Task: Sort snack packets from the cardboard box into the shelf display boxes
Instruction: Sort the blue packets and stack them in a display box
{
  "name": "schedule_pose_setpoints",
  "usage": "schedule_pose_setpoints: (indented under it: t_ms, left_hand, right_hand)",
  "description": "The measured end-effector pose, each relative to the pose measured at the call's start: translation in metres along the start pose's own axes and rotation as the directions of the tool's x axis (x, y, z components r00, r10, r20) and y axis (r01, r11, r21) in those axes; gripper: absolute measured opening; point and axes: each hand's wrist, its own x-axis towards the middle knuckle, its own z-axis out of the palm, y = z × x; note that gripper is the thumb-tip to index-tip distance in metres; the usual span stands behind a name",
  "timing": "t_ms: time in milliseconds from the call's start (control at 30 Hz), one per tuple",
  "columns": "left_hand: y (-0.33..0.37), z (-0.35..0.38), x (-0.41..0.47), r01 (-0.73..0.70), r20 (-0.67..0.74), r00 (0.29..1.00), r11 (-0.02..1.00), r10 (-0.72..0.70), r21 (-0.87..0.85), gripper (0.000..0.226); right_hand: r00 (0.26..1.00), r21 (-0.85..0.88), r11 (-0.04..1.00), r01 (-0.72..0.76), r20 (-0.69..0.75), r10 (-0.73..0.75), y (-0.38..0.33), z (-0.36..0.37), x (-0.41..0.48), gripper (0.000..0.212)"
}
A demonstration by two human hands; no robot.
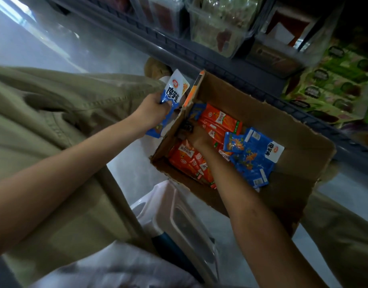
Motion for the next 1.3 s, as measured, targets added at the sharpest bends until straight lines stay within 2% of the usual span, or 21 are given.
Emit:
schedule_pose_setpoints:
  t_ms: [133, 233, 333, 400, 467, 567, 667, 733, 767, 833, 867, 967, 1067, 1200, 1267, 1300]
  left_hand:
    - [-0.003, -0.001, 0.001, -0.033, -0.032, 0.999, 0.999, 0.034, 0.041, 0.009]
    - [-0.002, -0.001, -0.001, -0.096, -0.057, 0.994, 0.994, 0.099, 0.042, 0.017]
    - [0.002, -0.001, -0.003, -0.216, -0.067, 0.974, 0.975, 0.219, 0.051, 0.016]
    - [0.006, 0.003, -0.003, -0.302, -0.059, 0.949, 0.948, 0.308, 0.096, 0.024]
    - [0.014, 0.010, -0.011, -0.432, -0.039, 0.897, 0.893, 0.440, 0.127, 0.037]
    - [0.026, 0.024, -0.028, -0.672, 0.069, 0.741, 0.737, 0.668, 0.076, 0.050]
    - [0.043, 0.034, -0.047, -0.762, 0.116, 0.648, 0.639, 0.753, 0.106, 0.040]
    - [0.057, 0.035, -0.060, -0.778, 0.137, 0.627, 0.607, 0.767, 0.164, 0.034]
    - [0.064, 0.036, -0.067, -0.781, 0.191, 0.624, 0.601, 0.758, 0.171, 0.032]
    - [0.077, 0.042, -0.087, -0.782, 0.367, 0.601, 0.618, 0.710, 0.087, 0.026]
    - [0.082, 0.047, -0.098, -0.780, 0.453, 0.568, 0.625, 0.687, 0.028, 0.024]
    - [0.088, 0.067, -0.125, -0.773, 0.594, 0.478, 0.631, 0.647, -0.066, 0.037]
    - [0.088, 0.084, -0.142, -0.785, 0.627, 0.459, 0.618, 0.630, -0.047, 0.047]
    - [0.089, 0.100, -0.146, -0.843, 0.609, 0.435, 0.538, 0.664, 0.015, 0.033]
    - [0.092, 0.105, -0.146, -0.859, 0.579, 0.440, 0.510, 0.686, 0.049, 0.038]
    - [0.093, 0.107, -0.147, -0.861, 0.547, 0.447, 0.507, 0.708, 0.047, 0.043]
  right_hand:
    - [0.970, 0.204, 0.979, 0.022, -0.240, 0.028, -0.001, -0.008, -0.013, 0.030]
    - [0.943, 0.284, 0.955, 0.087, -0.332, 0.012, -0.004, -0.033, -0.036, 0.019]
    - [0.920, 0.231, 0.949, 0.213, -0.374, -0.116, -0.007, -0.069, -0.078, 0.032]
    - [0.909, 0.226, 0.935, 0.274, -0.377, -0.176, -0.009, -0.096, -0.115, 0.044]
    - [0.901, 0.240, 0.912, 0.333, -0.365, -0.233, -0.013, -0.123, -0.155, 0.045]
    - [0.875, 0.160, 0.904, 0.396, -0.364, -0.319, -0.024, -0.162, -0.207, 0.040]
    - [0.863, -0.089, 0.922, 0.377, -0.328, -0.384, -0.034, -0.200, -0.246, 0.025]
    - [0.864, -0.309, 0.892, 0.331, -0.281, -0.417, -0.041, -0.221, -0.269, 0.014]
    - [0.857, -0.367, 0.869, 0.333, -0.267, -0.441, -0.046, -0.229, -0.280, 0.012]
    - [0.828, -0.394, 0.840, 0.374, -0.266, -0.494, -0.055, -0.237, -0.296, 0.010]
    - [0.813, -0.390, 0.833, 0.392, -0.277, -0.513, -0.058, -0.238, -0.302, 0.011]
    - [0.760, -0.468, 0.782, 0.411, -0.298, -0.577, -0.062, -0.242, -0.309, 0.014]
    - [0.719, -0.574, 0.725, 0.380, -0.310, -0.622, -0.058, -0.243, -0.312, 0.025]
    - [0.669, -0.650, 0.664, 0.370, -0.310, -0.676, -0.044, -0.239, -0.310, 0.025]
    - [0.628, -0.652, 0.696, 0.301, -0.414, -0.659, -0.041, -0.241, -0.312, 0.041]
    - [0.610, -0.602, 0.749, 0.277, -0.491, -0.621, -0.040, -0.243, -0.314, 0.050]
